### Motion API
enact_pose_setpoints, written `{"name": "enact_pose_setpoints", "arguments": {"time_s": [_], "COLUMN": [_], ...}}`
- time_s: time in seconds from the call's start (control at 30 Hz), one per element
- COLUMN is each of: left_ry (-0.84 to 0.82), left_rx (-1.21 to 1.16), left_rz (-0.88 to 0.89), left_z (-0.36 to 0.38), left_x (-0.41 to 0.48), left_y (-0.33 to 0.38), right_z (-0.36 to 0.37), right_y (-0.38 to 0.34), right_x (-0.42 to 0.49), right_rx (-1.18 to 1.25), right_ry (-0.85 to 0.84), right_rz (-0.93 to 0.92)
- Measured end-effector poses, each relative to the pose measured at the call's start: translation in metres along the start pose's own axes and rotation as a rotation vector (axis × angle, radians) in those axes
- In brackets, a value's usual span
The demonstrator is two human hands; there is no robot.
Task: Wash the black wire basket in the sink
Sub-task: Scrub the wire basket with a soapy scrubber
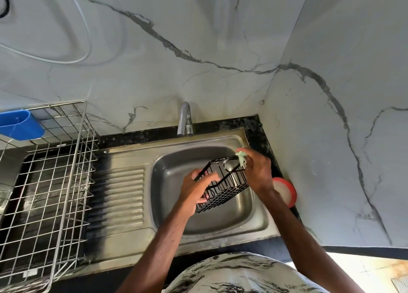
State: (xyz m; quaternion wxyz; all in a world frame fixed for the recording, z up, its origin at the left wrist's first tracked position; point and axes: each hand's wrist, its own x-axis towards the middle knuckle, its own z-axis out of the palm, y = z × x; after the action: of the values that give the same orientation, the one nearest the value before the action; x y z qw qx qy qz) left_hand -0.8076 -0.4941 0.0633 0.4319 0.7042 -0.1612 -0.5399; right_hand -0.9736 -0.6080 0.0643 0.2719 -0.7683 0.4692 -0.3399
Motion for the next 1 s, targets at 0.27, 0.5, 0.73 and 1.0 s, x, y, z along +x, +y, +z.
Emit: {"name": "enact_pose_setpoints", "arguments": {"time_s": [0.27, 0.5, 0.73, 1.0], "left_ry": [-0.009, -0.034, -0.027, -0.023], "left_rx": [-0.049, -0.041, -0.055, -0.025], "left_rz": [-0.023, -0.004, -0.031, -0.005], "left_z": [0.002, 0.001, 0.005, -0.007], "left_x": [0.0, -0.003, -0.004, -0.002], "left_y": [0.006, 0.008, 0.012, 0.009], "right_z": [0.016, -0.008, 0.019, 0.007], "right_y": [-0.026, 0.013, -0.05, -0.007], "right_x": [-0.009, 0.018, -0.01, 0.014], "right_rx": [0.018, -0.046, -0.044, -0.023], "right_ry": [-0.077, 0.086, -0.135, -0.04], "right_rz": [-0.275, 0.007, -0.375, -0.147]}}
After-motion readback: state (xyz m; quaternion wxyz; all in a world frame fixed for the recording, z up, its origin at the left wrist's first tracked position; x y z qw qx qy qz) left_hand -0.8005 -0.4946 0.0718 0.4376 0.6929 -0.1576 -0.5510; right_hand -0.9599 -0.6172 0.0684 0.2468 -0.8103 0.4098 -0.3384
